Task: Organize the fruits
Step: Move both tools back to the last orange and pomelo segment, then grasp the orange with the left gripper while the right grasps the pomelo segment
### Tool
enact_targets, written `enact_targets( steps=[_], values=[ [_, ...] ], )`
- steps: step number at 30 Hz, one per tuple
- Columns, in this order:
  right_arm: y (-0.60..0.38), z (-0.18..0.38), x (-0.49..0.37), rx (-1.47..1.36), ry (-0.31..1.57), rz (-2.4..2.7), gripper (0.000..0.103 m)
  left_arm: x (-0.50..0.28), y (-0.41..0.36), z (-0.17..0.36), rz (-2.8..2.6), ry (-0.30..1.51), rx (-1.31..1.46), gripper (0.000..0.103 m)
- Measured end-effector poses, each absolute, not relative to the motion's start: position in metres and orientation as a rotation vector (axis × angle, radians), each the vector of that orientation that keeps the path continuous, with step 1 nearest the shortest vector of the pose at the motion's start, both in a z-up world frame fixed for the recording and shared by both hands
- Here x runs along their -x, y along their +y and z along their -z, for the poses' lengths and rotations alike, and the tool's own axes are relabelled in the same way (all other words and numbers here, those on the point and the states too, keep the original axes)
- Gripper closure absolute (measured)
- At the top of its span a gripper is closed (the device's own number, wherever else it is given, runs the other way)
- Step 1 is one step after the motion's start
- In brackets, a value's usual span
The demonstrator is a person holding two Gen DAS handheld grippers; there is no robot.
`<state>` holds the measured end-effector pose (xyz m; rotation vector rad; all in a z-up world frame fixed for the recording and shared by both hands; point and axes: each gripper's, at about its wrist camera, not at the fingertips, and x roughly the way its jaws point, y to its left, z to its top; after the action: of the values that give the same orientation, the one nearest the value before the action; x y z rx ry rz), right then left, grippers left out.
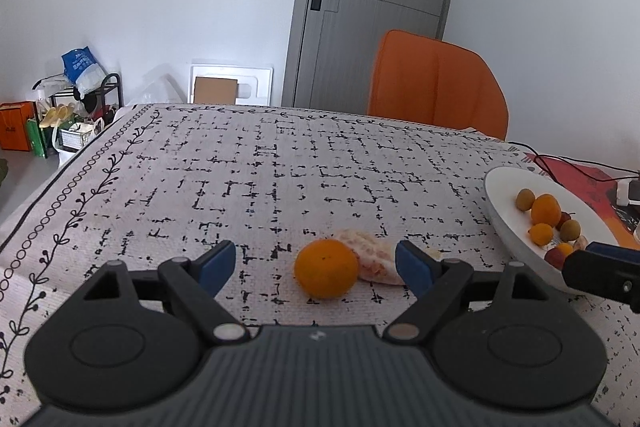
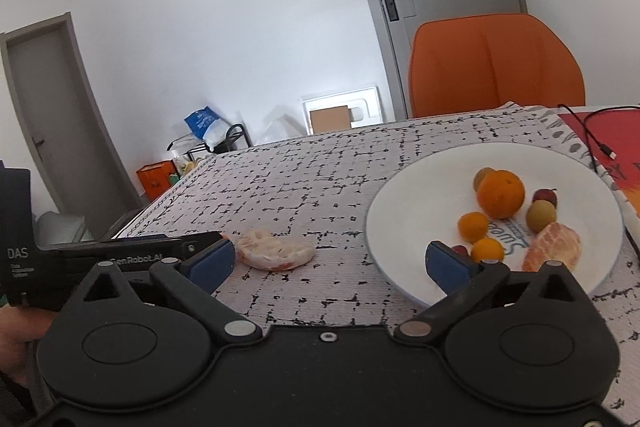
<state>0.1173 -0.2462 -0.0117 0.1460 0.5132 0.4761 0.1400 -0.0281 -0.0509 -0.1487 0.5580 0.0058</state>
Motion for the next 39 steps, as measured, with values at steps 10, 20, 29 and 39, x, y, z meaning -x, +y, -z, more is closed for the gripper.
enact_targets(
  steps=[10, 20, 29, 39],
  values=[
    [-0.232, 0.014, -0.131, -0.125, 0.542, -0.523, 0.019, -0.154, -0.026, 0.067, 0.047, 0.611, 0.181, 0.054],
    [-0.206, 0.015, -0.143, -0.069, 0.569, -0.581, 0.020, -0.146, -0.016, 0.057, 0.056, 0.609, 0.192, 0.066],
    [-0.180, 0.018, -0.162, 0.008, 0.599, -0.639, 0.025, -0.137, 0.005, 0.051, -0.006, 0.588, 0.192, 0.066],
    [-0.152, 0.024, -0.180, 0.082, 0.629, -0.701, 0.031, -0.125, 0.027, 0.046, -0.057, 0.569, 0.203, 0.066]
  ],
)
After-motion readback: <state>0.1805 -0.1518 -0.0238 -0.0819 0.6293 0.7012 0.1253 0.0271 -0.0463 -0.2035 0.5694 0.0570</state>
